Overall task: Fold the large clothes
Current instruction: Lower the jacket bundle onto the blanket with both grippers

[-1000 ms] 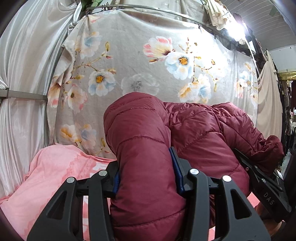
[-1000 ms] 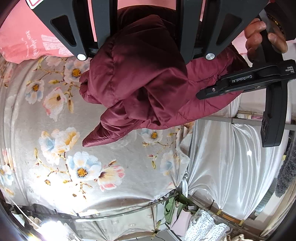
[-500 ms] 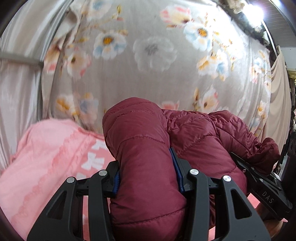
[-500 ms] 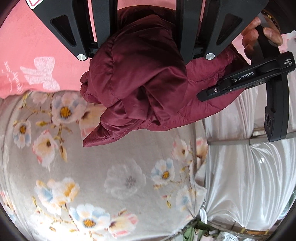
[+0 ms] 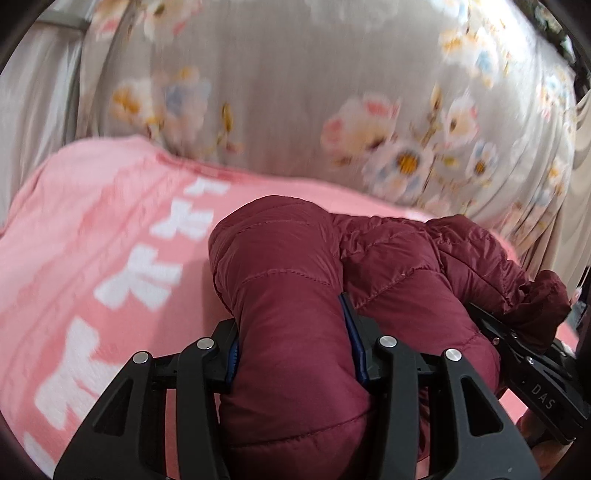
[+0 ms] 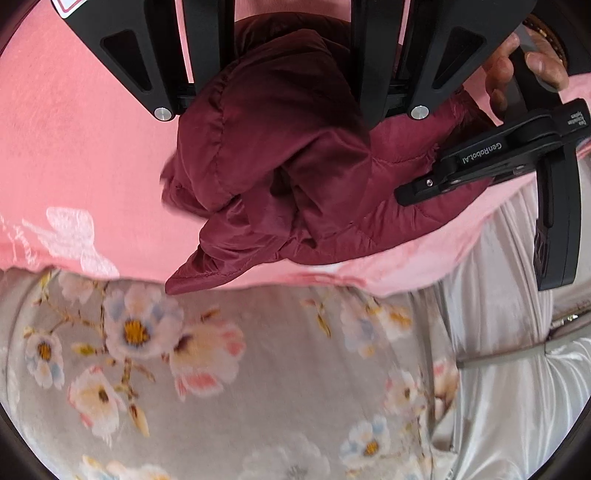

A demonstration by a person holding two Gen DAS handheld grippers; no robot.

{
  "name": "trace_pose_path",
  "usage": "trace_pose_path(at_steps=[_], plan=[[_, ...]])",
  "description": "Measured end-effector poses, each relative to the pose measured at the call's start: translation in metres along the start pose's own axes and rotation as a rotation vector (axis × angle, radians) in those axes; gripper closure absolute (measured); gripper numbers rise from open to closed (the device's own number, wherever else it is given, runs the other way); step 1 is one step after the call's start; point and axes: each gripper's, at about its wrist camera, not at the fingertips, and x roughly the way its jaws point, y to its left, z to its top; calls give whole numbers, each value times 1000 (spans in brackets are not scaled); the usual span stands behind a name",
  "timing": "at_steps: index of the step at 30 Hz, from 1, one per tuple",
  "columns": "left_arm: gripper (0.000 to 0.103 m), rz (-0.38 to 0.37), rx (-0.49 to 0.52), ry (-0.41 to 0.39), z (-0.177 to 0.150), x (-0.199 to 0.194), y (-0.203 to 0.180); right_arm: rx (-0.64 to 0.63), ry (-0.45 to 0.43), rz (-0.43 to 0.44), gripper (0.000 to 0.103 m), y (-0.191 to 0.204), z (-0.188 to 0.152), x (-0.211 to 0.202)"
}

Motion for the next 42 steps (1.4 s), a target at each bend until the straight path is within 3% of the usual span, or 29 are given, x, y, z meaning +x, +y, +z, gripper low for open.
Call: trace_pose_path(at_steps=[2, 6, 7, 9, 12, 14, 15, 17, 18, 19, 20, 23, 26, 29, 32, 42], plan=[[57, 52, 39, 47, -9, 10, -1, 12, 91, -2, 82, -3, -12, 12], [39, 99, 22, 126, -15, 14, 3, 130, 198, 31, 74, -23, -22, 18], [32, 110, 12, 139, -17, 12, 4, 158, 214, 35, 68, -28, -24, 14], [20, 162, 8, 162, -22, 1, 5, 197, 225, 41, 59, -34, -29, 2], [14, 209, 9, 169, -28, -25, 5, 245, 201, 2, 36, -41, -37, -35], [14, 246, 6, 185, -29, -43, 5, 275, 176, -11, 36, -46, -41, -57], [14, 266, 4, 199, -28, -50, 4, 289, 153, -27, 37, -48, -41, -70], [15, 297, -9, 214, -24, -60, 2, 280, 109, -40, 64, -46, -35, -87], [19, 306, -14, 220, -22, -63, 1, 253, 107, -56, 85, -40, -28, -92], [21, 308, -34, 230, -18, -66, -1, 234, 110, -60, 98, -35, -22, -92], [22, 303, -56, 239, -15, -67, -2, 207, 112, -53, 100, -27, -14, -91], [28, 294, -111, 262, -10, -62, -6, 99, 114, -88, 102, -4, -2, -79], [31, 334, -107, 288, -15, -48, -11, 10, 194, -174, 103, 9, -10, -49], [29, 339, -122, 329, -27, -31, -8, 55, 277, -198, 103, -2, -30, -26], [25, 352, -103, 322, -40, -23, -8, 104, 319, -171, 103, -11, -45, -17], [20, 427, -12, 251, -59, -13, -24, 108, 337, -166, 103, -11, -60, -6]])
